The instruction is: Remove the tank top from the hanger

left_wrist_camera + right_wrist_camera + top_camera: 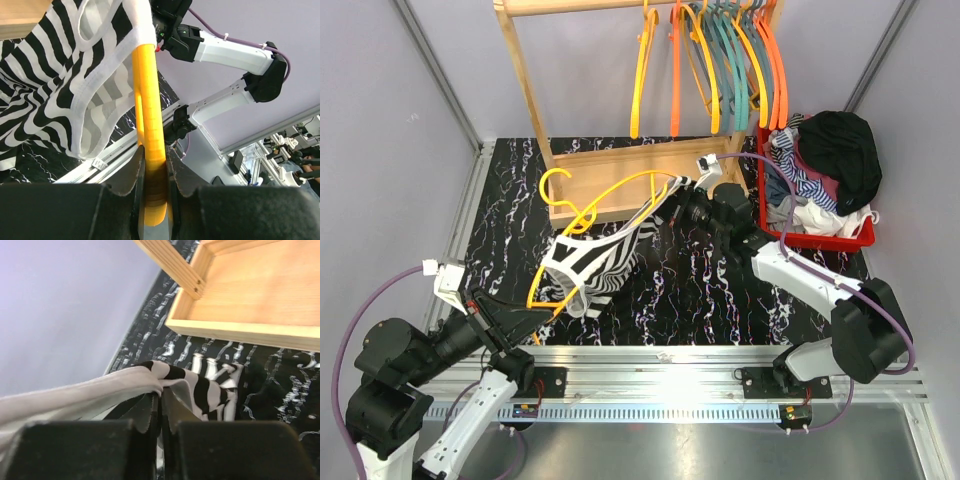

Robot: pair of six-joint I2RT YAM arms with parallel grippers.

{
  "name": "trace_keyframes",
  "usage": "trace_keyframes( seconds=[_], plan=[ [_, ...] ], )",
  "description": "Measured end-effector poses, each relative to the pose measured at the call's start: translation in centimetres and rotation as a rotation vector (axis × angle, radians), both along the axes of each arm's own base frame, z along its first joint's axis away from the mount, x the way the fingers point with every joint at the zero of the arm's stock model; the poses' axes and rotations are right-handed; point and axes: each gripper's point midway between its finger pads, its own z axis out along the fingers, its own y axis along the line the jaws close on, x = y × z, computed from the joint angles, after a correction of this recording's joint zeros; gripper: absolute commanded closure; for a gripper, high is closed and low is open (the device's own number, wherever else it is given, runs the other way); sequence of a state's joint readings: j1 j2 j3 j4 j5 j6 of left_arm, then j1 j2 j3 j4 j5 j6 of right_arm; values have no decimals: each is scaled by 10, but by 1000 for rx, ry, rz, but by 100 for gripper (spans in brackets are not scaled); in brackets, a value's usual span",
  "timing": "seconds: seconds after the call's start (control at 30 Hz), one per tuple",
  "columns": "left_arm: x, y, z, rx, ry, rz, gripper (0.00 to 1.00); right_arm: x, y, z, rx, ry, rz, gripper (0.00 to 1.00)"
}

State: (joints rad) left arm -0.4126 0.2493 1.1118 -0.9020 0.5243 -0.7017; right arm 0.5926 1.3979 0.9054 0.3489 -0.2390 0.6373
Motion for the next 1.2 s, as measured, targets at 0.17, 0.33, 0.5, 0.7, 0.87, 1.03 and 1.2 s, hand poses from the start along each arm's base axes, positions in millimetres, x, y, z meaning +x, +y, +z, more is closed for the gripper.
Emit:
trace_keyframes(
  seconds=[0.17,0.33,0.5,0.7,0.87,1.03,1.2],
  plan=[
    [7,5,1,1,-2,51,100,0,-1,16,100,7,-8,100],
    [20,15,1,11,-20,146,100,-29,-19,4,166,116,-65,100],
    [30,23,3,18,-42,215,100,-62,-33,-10,178,252,-180,100],
    [33,24,2,36,-57,223,100,-75,-50,-36,184,427,-287,99],
    [39,17,-3,49,-51,192,100,-92,-2,-72,8,573,-83,25],
    [43,7,-30,93,5,137,100,-126,-11,-40,-42,516,-21,0],
    [35,-3,-71,155,107,44,100,-143,-49,44,130,361,-75,0]
  ],
)
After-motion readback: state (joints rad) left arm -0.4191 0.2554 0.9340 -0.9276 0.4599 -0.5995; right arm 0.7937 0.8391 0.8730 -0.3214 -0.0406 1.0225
